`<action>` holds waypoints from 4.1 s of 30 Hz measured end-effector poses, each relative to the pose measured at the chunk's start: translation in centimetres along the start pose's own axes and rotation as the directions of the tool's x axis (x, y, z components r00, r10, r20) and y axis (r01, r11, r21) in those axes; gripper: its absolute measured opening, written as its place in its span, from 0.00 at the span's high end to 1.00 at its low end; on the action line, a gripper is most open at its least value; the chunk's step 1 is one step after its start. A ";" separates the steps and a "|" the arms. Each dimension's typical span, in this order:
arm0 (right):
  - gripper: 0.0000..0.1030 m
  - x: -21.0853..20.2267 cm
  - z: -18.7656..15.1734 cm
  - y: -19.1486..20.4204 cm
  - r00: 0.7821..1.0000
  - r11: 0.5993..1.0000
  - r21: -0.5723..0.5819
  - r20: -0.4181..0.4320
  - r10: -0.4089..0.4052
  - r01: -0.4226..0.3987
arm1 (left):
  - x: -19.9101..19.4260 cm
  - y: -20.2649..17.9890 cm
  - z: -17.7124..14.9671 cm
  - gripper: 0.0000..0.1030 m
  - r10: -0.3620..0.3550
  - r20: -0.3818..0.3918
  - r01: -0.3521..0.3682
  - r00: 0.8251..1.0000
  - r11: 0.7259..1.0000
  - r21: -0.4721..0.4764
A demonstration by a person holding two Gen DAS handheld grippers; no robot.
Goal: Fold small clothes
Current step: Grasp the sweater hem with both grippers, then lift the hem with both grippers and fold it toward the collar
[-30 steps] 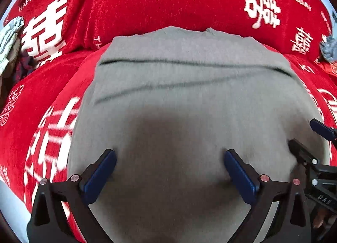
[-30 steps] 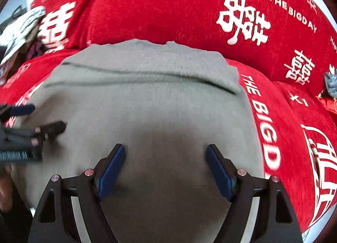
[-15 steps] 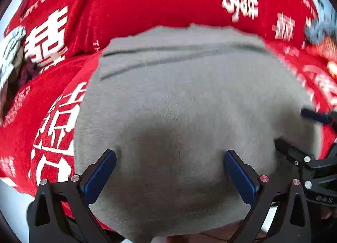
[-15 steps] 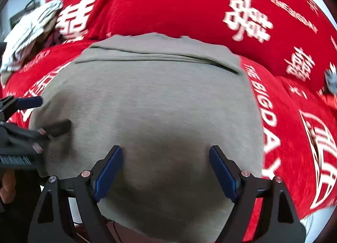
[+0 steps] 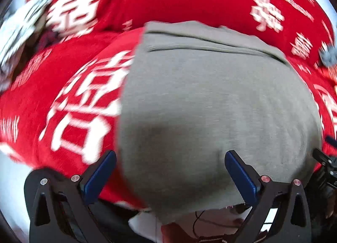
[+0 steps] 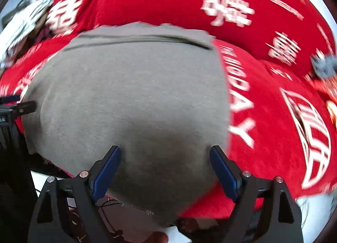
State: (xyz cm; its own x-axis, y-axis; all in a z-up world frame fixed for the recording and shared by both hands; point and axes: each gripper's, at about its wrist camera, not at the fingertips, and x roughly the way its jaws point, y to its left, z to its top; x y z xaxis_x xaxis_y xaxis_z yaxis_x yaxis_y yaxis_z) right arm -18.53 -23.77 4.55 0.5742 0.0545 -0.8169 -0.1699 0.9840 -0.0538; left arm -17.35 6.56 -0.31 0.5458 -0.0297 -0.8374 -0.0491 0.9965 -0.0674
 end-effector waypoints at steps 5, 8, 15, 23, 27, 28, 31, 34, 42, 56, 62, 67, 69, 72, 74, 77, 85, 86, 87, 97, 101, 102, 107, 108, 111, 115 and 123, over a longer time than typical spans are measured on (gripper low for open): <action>0.15 0.6 -2.1 -4.0 0.995 0.980 0.191 -0.082 0.062 -0.045 | 2.8 5.5 -2.4 0.00 -0.148 -0.165 0.098 0.975 0.955 -0.279; 0.14 1.7 -2.7 -4.1 0.989 0.972 0.226 -0.123 0.088 -0.058 | 4.1 5.2 -3.3 0.00 -0.192 -0.214 0.121 0.958 0.944 -0.306; 0.51 1.1 -2.5 -0.8 0.993 0.994 0.100 -0.104 0.064 -0.054 | 3.3 2.2 -3.1 0.29 -0.208 -0.202 0.160 0.957 0.960 -0.229; 0.87 -1.1 -0.7 -2.1 0.958 0.944 0.166 -0.004 0.288 -0.284 | -0.4 1.4 -1.8 0.89 -0.222 -0.130 0.204 0.966 0.969 -0.140; 0.88 -3.2 1.0 -3.2 0.935 0.917 0.185 0.100 0.341 -0.354 | -2.2 1.8 0.3 0.89 -0.247 -0.046 0.240 0.968 0.963 -0.123; 0.88 -3.4 1.4 -3.5 0.930 0.911 0.189 0.119 0.348 -0.366 | -2.5 2.2 0.9 0.89 -0.254 -0.032 0.248 0.967 0.961 -0.124; 0.88 -3.5 3.6 -4.6 0.915 0.895 0.210 0.186 0.359 -0.394 | -2.9 3.1 3.9 0.89 -0.268 0.013 0.267 0.963 0.954 -0.133; 0.89 -2.1 6.6 -5.1 0.919 0.900 0.230 0.229 0.320 -0.371 | -2.0 3.0 7.4 0.89 -0.254 0.049 0.259 0.966 0.957 -0.134; 0.89 4.3 11.2 -6.3 0.946 0.899 0.302 0.162 0.280 -0.318 | 4.6 3.4 11.8 0.88 -0.276 -0.036 0.263 0.961 0.943 -0.202; 0.47 6.7 10.9 -6.8 0.923 0.846 0.370 0.122 0.364 -0.383 | 5.0 2.3 11.7 0.35 -0.375 -0.084 0.354 0.923 0.914 -0.198; 0.91 7.6 10.9 -5.7 0.931 0.868 0.346 0.050 0.363 -0.357 | 4.8 1.7 11.8 0.88 -0.332 -0.116 0.306 0.936 0.932 -0.196; 0.92 5.8 10.9 -5.7 0.922 0.861 0.333 0.095 0.375 -0.385 | 2.8 2.0 11.6 0.88 -0.342 -0.070 0.324 0.937 0.927 -0.186; 0.92 5.2 11.1 -5.9 0.919 0.859 0.327 0.112 0.378 -0.394 | 2.1 2.2 11.9 0.88 -0.358 -0.042 0.343 0.933 0.919 -0.195; 0.92 4.2 11.8 -6.0 0.916 0.857 0.322 0.141 0.377 -0.402 | 1.1 2.8 12.5 0.88 -0.384 -0.001 0.374 0.924 0.902 -0.216; 0.92 3.5 12.4 -6.2 0.912 0.855 0.319 0.163 0.375 -0.409 | 0.6 2.9 13.0 0.88 -0.391 0.013 0.384 0.920 0.897 -0.220; 0.92 2.6 13.6 -6.3 0.912 0.860 0.306 0.186 0.366 -0.408 | 0.0 2.8 13.9 0.88 -0.385 0.028 0.382 0.923 0.900 -0.210; 0.92 0.6 17.6 -6.1 0.912 0.881 0.261 0.227 0.341 -0.395 | -1.8 3.0 16.8 0.88 -0.375 0.083 0.384 0.923 0.903 -0.194; 0.92 0.3 18.0 -6.0 0.911 0.883 0.254 0.233 0.340 -0.394 | -1.9 3.1 17.0 0.88 -0.371 0.088 0.381 0.924 0.905 -0.191; 0.92 0.2 18.3 -6.0 0.911 0.885 0.249 0.237 0.338 -0.393 | -2.1 3.1 17.3 0.88 -0.359 0.091 0.370 0.929 0.912 -0.175; 0.92 -0.1 21.2 -6.1 0.919 0.895 0.259 0.261 0.297 -0.363 | -2.5 2.5 20.2 0.88 -0.314 0.124 0.330 0.941 0.934 -0.140; 0.92 0.5 22.4 -6.5 0.927 0.901 0.273 0.267 0.264 -0.336 | -1.9 2.0 21.2 0.88 -0.282 0.136 0.300 0.950 0.944 -0.136; 0.92 0.7 22.7 -6.5 0.929 0.902 0.277 0.267 0.258 -0.331 | -1.6 1.9 21.6 0.88 -0.272 0.136 0.291 0.953 0.947 -0.138; 0.92 2.0 24.3 -6.5 0.938 0.909 0.282 0.251 0.241 -0.308 | -0.3 1.2 22.6 0.88 -0.228 0.126 0.244 0.965 0.962 -0.125; 0.92 2.2 24.5 -6.5 0.939 0.909 0.283 0.248 0.239 -0.306 | -0.1 1.1 22.8 0.88 -0.221 0.126 0.236 0.967 0.964 -0.121; 0.92 2.8 25.1 -6.8 0.942 0.910 0.286 0.241 0.236 -0.301 | 0.2 0.9 23.3 0.88 -0.212 0.126 0.227 0.969 0.967 -0.116; 0.92 3.7 25.8 -7.0 0.946 0.912 0.289 0.228 0.230 -0.291 | 0.7 0.5 24.1 0.88 -0.196 0.122 0.208 0.973 0.973 -0.100; 0.92 5.4 27.1 -7.7 0.952 0.913 0.298 0.205 0.225 -0.280 | 1.9 -0.1 25.8 0.88 -0.184 0.111 0.193 0.977 0.978 -0.080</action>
State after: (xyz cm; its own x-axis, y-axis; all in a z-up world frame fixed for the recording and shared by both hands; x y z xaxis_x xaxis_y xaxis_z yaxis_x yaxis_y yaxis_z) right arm 7.60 -26.43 16.16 0.6731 0.3084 -0.6722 -0.0774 0.9333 0.3507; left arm 5.26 8.43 12.05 0.6348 -0.2038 -0.7453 -0.0092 0.9625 -0.2711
